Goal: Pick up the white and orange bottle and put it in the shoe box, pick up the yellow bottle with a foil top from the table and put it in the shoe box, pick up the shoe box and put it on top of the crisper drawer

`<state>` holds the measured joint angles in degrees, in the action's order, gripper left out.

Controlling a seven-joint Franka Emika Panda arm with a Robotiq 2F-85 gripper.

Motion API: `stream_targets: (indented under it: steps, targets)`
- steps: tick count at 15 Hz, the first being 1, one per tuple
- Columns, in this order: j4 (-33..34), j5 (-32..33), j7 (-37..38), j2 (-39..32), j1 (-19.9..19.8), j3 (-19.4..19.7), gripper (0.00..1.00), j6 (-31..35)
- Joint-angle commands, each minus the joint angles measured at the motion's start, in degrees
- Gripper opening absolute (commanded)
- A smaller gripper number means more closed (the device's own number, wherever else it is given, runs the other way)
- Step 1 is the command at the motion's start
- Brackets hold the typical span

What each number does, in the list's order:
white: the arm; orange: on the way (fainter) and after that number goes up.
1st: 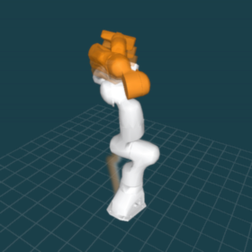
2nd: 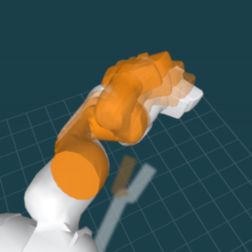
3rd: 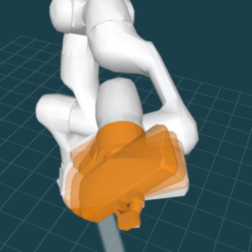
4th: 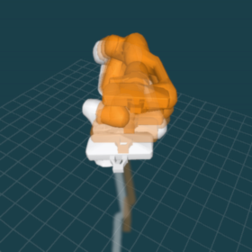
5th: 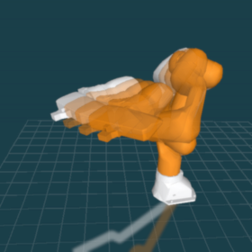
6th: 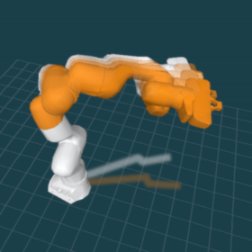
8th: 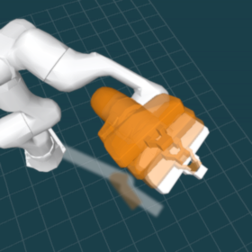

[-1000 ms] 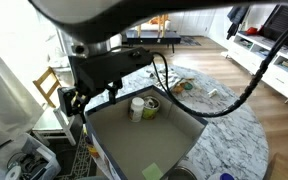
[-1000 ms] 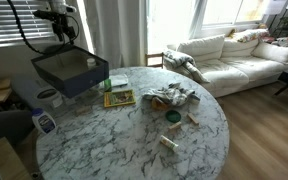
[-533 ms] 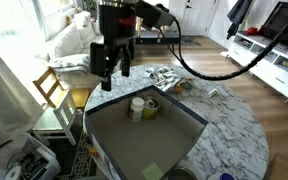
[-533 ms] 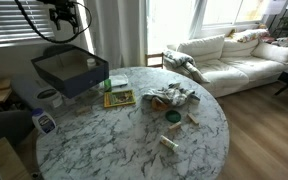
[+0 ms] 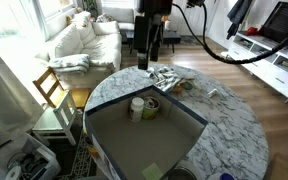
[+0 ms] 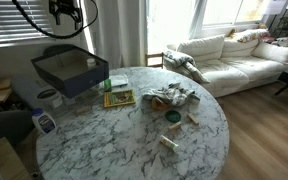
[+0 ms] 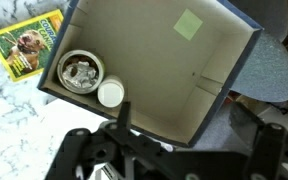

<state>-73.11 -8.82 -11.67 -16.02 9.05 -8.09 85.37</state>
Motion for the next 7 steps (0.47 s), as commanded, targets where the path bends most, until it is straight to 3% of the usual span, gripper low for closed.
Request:
stream_targets:
  steps: [1, 2, 3, 7]
  targets:
    - [-8.7, -1.4, 0.6, 6.5, -2.2, 1.5, 1.0, 1.6]
    - [-10.5, -2.1, 1.1, 7.7, -2.6, 1.8, 1.0, 3.9]
    - [-3.6, -0.4, 0.1, 3.1, -1.6, 1.2, 1.0, 0.7]
    - [-6.9, -0.9, 0.3, 5.6, -2.7, 1.4, 1.0, 1.9]
